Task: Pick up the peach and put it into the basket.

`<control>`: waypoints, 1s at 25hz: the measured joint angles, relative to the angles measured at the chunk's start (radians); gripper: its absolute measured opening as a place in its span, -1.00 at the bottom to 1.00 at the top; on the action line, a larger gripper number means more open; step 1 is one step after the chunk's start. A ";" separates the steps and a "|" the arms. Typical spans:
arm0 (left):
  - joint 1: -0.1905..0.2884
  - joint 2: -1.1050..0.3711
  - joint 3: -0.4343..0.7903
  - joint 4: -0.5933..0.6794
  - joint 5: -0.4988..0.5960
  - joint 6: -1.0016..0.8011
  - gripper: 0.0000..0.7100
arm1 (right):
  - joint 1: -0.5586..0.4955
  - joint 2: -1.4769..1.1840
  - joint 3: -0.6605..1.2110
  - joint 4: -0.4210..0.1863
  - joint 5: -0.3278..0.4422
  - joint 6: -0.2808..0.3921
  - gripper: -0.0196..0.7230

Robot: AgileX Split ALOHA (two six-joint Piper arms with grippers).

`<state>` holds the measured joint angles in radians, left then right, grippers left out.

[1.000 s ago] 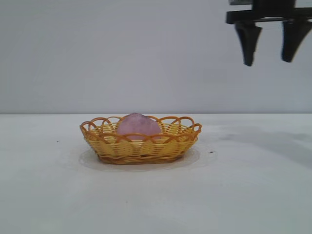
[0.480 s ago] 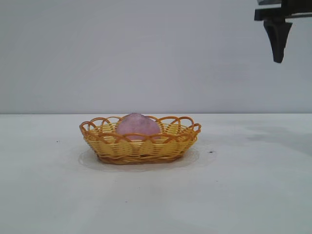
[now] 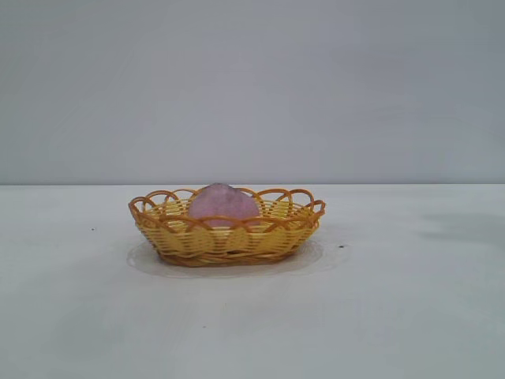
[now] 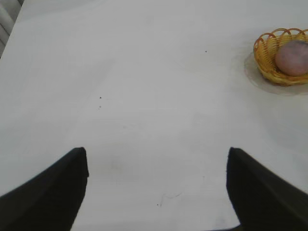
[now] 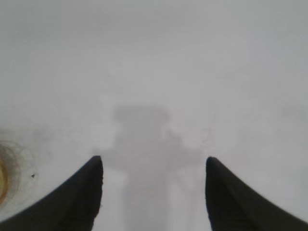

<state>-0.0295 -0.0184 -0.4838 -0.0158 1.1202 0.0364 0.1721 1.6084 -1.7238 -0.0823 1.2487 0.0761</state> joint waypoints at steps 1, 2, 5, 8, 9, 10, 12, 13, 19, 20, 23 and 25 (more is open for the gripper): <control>0.000 0.000 0.000 0.000 0.000 0.000 0.55 | 0.000 -0.023 0.000 -0.002 0.002 0.000 0.22; 0.000 0.000 0.000 0.000 0.000 0.000 0.55 | 0.000 -0.050 0.000 -0.002 0.006 0.000 0.22; 0.000 0.000 0.000 0.000 0.000 0.000 0.55 | 0.000 -0.132 0.011 -0.004 0.008 0.000 0.22; 0.000 0.000 0.000 0.000 0.000 0.000 0.55 | 0.000 -0.234 0.078 -0.007 0.008 0.000 0.22; 0.000 0.000 0.000 0.000 0.000 0.000 0.55 | 0.000 -0.263 0.114 -0.013 0.010 0.000 0.22; 0.000 0.000 0.000 0.000 0.000 0.000 0.55 | 0.000 -0.298 0.147 -0.017 0.010 0.000 0.22; 0.000 0.000 0.000 0.000 0.000 0.000 0.55 | 0.000 -0.370 0.242 -0.021 0.010 0.000 0.11; 0.000 0.000 0.000 0.000 0.000 0.000 0.55 | 0.000 -0.412 0.285 -0.022 0.013 0.000 0.15; 0.000 0.000 0.000 0.000 0.000 0.000 0.55 | 0.000 -0.692 0.599 -0.022 -0.021 0.000 0.15; 0.000 0.000 0.000 0.000 0.000 0.000 0.55 | 0.000 -0.743 0.652 -0.022 -0.027 0.000 0.15; 0.000 0.000 0.000 0.000 0.000 0.000 0.55 | 0.000 -0.896 0.790 -0.022 -0.036 0.010 0.15; 0.000 0.000 0.000 0.000 0.000 0.000 0.55 | 0.000 -1.008 0.871 -0.015 -0.040 0.012 0.15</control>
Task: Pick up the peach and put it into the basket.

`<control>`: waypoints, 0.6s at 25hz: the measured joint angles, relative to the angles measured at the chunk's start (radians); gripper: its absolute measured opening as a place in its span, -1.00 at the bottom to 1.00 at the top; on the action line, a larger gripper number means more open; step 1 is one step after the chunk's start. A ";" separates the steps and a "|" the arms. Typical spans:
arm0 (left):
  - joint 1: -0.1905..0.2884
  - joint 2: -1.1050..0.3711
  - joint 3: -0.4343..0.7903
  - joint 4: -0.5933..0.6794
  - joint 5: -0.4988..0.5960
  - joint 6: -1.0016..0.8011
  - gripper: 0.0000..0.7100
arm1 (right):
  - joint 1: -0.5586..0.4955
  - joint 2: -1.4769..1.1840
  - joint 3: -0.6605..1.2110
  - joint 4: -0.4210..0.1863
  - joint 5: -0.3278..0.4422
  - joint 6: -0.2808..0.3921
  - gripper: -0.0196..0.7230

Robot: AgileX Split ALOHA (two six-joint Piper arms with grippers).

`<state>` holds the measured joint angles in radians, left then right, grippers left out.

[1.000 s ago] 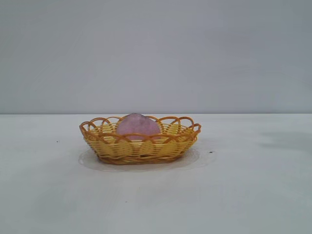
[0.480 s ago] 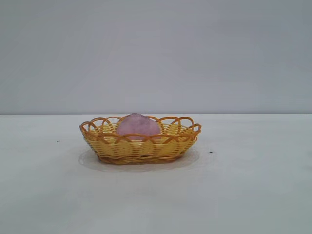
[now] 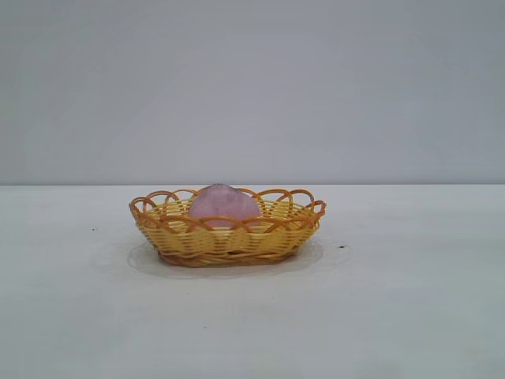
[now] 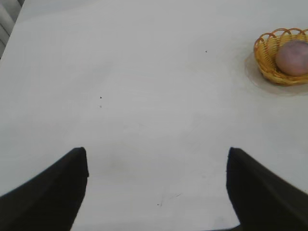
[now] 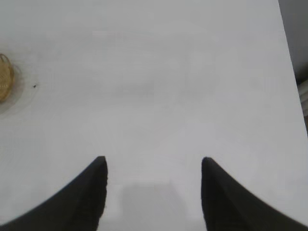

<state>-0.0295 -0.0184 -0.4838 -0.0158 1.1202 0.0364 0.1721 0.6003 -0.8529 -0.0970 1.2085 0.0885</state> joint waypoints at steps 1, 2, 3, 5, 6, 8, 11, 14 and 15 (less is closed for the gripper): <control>0.000 0.000 0.000 0.000 0.000 0.000 0.55 | 0.000 -0.055 0.041 0.006 0.000 0.000 0.15; 0.000 0.000 0.000 0.000 0.000 0.000 0.55 | 0.000 -0.100 0.080 0.014 -0.003 0.002 0.15; 0.000 0.000 0.000 0.000 0.000 0.000 0.55 | 0.000 -0.155 0.110 0.019 -0.004 0.002 0.15; 0.000 0.000 0.000 0.000 0.000 0.000 0.55 | 0.000 -0.252 0.174 0.034 -0.016 0.002 0.15; 0.000 0.000 0.000 0.000 0.000 0.000 0.55 | 0.000 -0.302 0.196 0.038 -0.018 0.002 0.15; 0.000 0.000 0.000 0.000 0.000 0.000 0.55 | 0.000 -0.398 0.245 0.041 -0.032 0.002 0.15; 0.000 0.000 0.000 0.000 0.000 0.000 0.55 | 0.000 -0.521 0.304 0.049 -0.055 0.002 0.15; 0.000 0.000 0.000 0.000 0.000 0.000 0.55 | 0.000 -0.608 0.352 0.077 -0.066 -0.018 0.15; 0.000 0.000 0.000 0.000 0.000 0.000 0.55 | 0.000 -0.613 0.357 0.086 -0.064 -0.025 0.15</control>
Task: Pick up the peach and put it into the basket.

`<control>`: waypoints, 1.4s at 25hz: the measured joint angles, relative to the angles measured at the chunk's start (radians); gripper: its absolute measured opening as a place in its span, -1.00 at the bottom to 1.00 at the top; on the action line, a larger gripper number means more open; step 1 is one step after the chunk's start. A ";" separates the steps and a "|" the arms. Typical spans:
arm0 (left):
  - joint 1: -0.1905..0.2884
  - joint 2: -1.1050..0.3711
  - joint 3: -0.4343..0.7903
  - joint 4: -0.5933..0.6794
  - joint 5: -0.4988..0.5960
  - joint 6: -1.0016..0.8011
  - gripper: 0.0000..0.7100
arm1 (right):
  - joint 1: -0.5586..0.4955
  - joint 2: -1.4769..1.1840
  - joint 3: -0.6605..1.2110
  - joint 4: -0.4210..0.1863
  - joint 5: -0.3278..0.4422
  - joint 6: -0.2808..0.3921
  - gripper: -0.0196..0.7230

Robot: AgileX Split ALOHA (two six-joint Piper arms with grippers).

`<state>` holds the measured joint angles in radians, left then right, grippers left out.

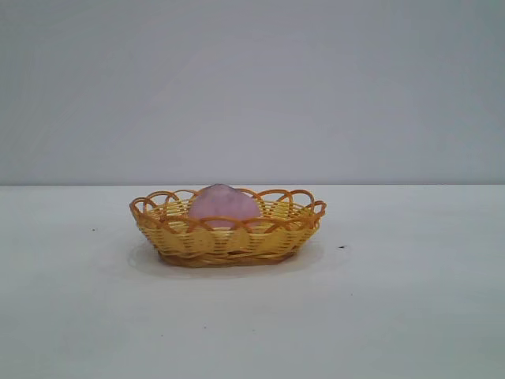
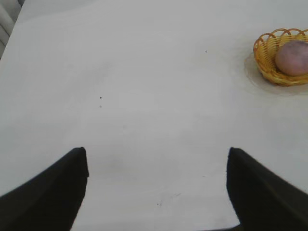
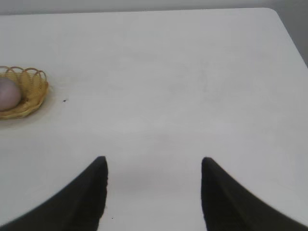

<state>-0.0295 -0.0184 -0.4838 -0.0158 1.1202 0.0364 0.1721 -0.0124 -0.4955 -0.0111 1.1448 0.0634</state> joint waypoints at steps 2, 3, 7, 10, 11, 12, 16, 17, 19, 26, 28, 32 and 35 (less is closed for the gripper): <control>0.000 0.000 0.000 0.000 0.000 0.000 0.55 | 0.000 -0.004 0.004 0.006 0.000 -0.004 0.15; 0.000 0.000 0.000 0.000 0.000 0.000 0.55 | 0.000 -0.004 0.006 0.006 -0.002 -0.007 0.15; 0.000 0.000 0.000 0.000 0.000 0.000 0.55 | 0.015 -0.004 0.006 0.008 -0.002 -0.008 0.08; 0.000 0.000 0.000 0.000 0.000 0.000 0.55 | 0.030 -0.004 0.006 0.010 -0.002 -0.010 0.08; 0.000 0.000 0.000 0.000 0.000 0.000 0.55 | 0.032 -0.004 0.006 0.010 -0.002 -0.010 0.08; 0.000 0.000 0.000 0.000 0.000 0.000 0.55 | 0.032 -0.004 0.006 0.010 -0.002 -0.010 0.08; 0.000 0.000 0.000 0.000 0.000 0.000 0.55 | 0.034 -0.004 0.006 0.010 -0.002 -0.010 0.08; 0.000 0.000 0.000 0.000 0.000 0.000 0.55 | 0.034 -0.004 0.006 0.010 -0.002 -0.010 0.08; 0.000 0.000 0.000 0.000 0.000 0.000 0.55 | 0.034 -0.004 0.006 0.010 -0.002 -0.010 0.08; 0.000 0.000 0.000 0.000 0.000 0.000 0.55 | 0.032 -0.004 0.006 0.010 -0.002 -0.010 0.08; 0.000 0.000 0.000 0.000 0.000 0.000 0.55 | 0.005 -0.004 0.006 0.010 -0.002 -0.010 0.08; 0.000 0.000 0.000 0.000 0.000 0.000 0.55 | -0.044 -0.004 0.006 0.010 -0.002 -0.010 0.08; 0.000 0.000 0.000 0.000 0.000 0.000 0.55 | -0.061 -0.004 0.006 0.010 -0.002 -0.010 0.08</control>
